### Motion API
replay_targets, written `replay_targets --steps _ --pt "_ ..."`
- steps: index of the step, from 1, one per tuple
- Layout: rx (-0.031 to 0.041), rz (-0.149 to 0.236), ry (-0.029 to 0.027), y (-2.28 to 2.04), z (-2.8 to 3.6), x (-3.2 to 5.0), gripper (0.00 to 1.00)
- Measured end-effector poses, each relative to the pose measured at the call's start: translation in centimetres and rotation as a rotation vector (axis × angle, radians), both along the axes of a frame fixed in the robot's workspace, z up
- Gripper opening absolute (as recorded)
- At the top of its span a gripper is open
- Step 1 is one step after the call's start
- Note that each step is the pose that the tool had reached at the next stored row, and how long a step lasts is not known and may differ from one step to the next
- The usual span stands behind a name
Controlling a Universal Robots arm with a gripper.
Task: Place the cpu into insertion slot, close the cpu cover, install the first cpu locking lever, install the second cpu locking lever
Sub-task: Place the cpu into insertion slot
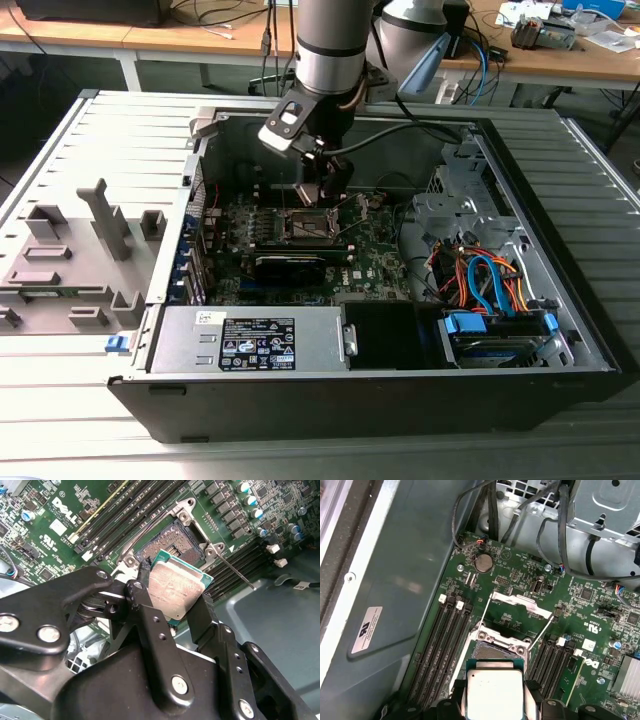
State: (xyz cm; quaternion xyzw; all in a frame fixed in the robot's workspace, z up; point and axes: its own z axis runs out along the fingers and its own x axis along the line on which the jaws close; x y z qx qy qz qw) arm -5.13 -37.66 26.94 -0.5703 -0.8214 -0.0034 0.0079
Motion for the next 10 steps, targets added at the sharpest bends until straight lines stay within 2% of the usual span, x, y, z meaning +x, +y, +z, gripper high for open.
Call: replay_targets --steps 10 --pt "0.0 -0.035 0.0 0.0 -0.02 0.0 0.55"
